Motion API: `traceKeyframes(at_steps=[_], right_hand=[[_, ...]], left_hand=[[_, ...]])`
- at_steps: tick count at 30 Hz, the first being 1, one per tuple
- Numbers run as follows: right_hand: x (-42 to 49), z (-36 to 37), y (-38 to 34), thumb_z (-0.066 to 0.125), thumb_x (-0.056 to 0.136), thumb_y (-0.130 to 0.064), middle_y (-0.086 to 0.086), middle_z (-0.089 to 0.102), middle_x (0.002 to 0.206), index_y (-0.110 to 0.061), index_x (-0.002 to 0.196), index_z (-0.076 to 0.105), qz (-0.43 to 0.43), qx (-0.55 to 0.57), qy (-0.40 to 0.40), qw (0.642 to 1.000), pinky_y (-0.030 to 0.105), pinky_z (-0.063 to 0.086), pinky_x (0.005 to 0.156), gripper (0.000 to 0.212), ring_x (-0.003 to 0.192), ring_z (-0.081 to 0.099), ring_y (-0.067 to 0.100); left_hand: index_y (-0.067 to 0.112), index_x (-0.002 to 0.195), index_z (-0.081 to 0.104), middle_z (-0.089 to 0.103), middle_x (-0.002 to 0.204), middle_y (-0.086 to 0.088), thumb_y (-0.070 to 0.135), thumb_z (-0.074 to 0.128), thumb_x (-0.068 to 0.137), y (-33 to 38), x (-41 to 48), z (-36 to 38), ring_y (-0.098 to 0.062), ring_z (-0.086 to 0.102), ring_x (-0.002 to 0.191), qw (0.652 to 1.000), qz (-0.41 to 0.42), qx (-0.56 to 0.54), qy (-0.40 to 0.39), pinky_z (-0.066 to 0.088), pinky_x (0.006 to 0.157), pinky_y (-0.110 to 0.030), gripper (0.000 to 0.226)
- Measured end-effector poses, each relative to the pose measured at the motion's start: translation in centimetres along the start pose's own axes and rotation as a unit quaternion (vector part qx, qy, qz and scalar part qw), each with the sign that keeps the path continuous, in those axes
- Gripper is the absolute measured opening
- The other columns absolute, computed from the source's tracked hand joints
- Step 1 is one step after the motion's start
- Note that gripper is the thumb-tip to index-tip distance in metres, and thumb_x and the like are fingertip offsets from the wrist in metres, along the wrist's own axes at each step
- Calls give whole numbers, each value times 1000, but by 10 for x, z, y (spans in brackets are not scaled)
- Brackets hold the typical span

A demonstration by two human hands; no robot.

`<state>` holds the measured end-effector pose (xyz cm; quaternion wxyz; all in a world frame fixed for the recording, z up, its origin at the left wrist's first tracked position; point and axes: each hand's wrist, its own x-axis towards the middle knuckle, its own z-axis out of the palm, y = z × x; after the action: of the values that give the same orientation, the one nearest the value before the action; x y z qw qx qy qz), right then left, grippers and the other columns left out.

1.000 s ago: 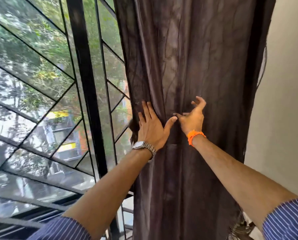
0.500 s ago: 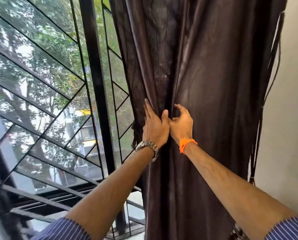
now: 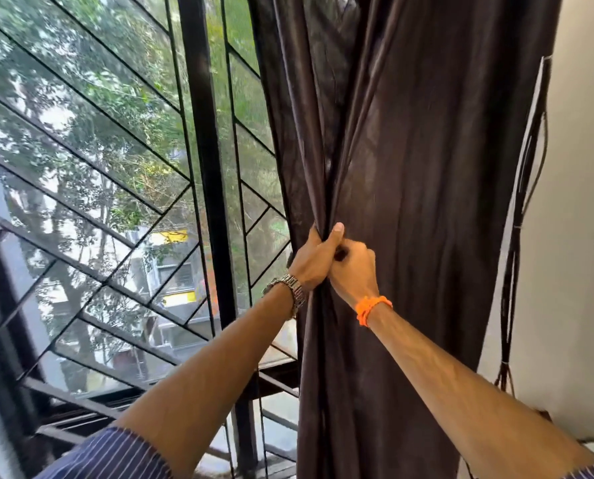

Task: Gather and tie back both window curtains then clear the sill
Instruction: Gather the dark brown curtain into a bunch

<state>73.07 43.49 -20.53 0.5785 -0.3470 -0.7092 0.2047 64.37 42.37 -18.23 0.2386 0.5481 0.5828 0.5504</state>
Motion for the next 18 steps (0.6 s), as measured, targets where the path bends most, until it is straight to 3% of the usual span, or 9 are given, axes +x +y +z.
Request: traceKeyframes(at_steps=[2, 5, 7, 9, 13, 16, 18], right_hand=[[-3, -1, -2, 58, 79, 0, 11, 69, 63, -3, 72, 69, -8, -10, -15, 1000, 25, 49, 52, 14, 60, 64, 20], [-10, -5, -9, 60, 77, 3, 12, 69, 62, -3, 67, 69, -13, -25, -27, 999, 7, 35, 45, 14, 52, 59, 10], [-13, -8, -10, 62, 76, 2, 5, 65, 55, -8, 63, 67, -15, -20, -25, 999, 6, 32, 45, 17, 47, 54, 1], [-15, -11, -7, 63, 76, 0, -7, 59, 50, -16, 59, 63, -27, -14, -26, 999, 8, 35, 48, 23, 46, 50, -1], [-14, -18, 3, 66, 77, -10, -3, 70, 64, -16, 75, 73, -42, -28, -41, 998, 31, 54, 62, 9, 62, 64, 11], [-9, -28, 12, 70, 79, -23, -13, 75, 82, -26, 92, 77, -23, -33, -8, 999, 28, 57, 79, 15, 80, 69, 0], [-3, -35, 19, 74, 77, -36, -14, 74, 93, -28, 97, 76, 4, -44, 43, 998, 31, 55, 88, 21, 93, 67, 2]], left_hand=[[27, 119, 60, 69, 112, -4, 89, 44, 62, 6, 3, -1, -24, 64, 105, 999, -14, 31, 31, 47, 98, -44, 86], [14, 108, 65, 70, 105, -10, 69, 52, 69, 26, -5, -6, -31, 65, 99, 989, -14, 130, 65, 52, 91, -42, 68], [6, 107, 61, 67, 107, -16, 52, 56, 82, 31, -6, -5, -36, 63, 100, 978, -13, 187, 86, 51, 88, -42, 52], [2, 106, 60, 65, 109, -21, 36, 52, 93, 32, -5, -3, -40, 61, 101, 967, -2, 231, 107, 51, 83, -41, 37], [0, 105, 59, 63, 110, -25, 29, 47, 96, 29, -5, -3, -42, 59, 101, 954, 30, 274, 120, 48, 80, -43, 33], [0, 104, 59, 63, 109, -24, 26, 45, 97, 27, -6, -7, -42, 58, 102, 942, 46, 310, 123, 46, 79, -42, 30], [1, 104, 59, 63, 109, -24, 24, 44, 97, 28, -6, -12, -43, 58, 101, 936, 50, 322, 134, 45, 78, -42, 29]])
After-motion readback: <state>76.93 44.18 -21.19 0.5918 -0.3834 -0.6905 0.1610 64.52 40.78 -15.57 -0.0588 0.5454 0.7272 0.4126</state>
